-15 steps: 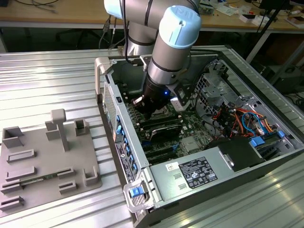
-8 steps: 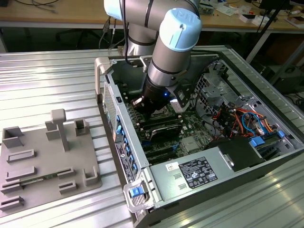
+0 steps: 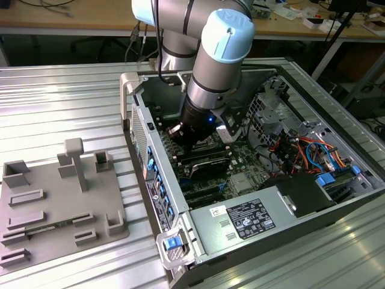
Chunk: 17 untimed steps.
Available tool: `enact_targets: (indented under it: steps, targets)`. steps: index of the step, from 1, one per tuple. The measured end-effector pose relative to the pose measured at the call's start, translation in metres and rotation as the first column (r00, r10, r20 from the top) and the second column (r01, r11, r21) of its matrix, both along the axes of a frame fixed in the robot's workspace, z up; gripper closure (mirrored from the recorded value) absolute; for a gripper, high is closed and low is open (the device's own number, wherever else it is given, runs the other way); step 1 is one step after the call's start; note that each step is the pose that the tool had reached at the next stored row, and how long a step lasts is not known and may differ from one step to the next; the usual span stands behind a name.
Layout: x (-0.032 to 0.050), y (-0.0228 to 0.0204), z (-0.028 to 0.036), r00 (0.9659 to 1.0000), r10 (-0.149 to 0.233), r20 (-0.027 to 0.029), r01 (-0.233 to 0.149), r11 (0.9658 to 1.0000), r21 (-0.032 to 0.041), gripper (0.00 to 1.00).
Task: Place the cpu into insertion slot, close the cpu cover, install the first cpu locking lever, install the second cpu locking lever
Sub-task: 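Install the second cpu locking lever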
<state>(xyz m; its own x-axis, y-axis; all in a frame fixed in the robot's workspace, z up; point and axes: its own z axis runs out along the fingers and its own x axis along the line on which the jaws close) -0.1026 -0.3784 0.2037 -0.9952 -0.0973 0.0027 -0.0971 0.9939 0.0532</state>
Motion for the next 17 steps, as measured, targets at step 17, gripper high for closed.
enact_targets:
  steps: [17]
  targets:
    - [0.0, 0.0005, 0.0387, 1.0, 0.0, -0.0001, 0.0, 1.0, -0.0013, 0.89]
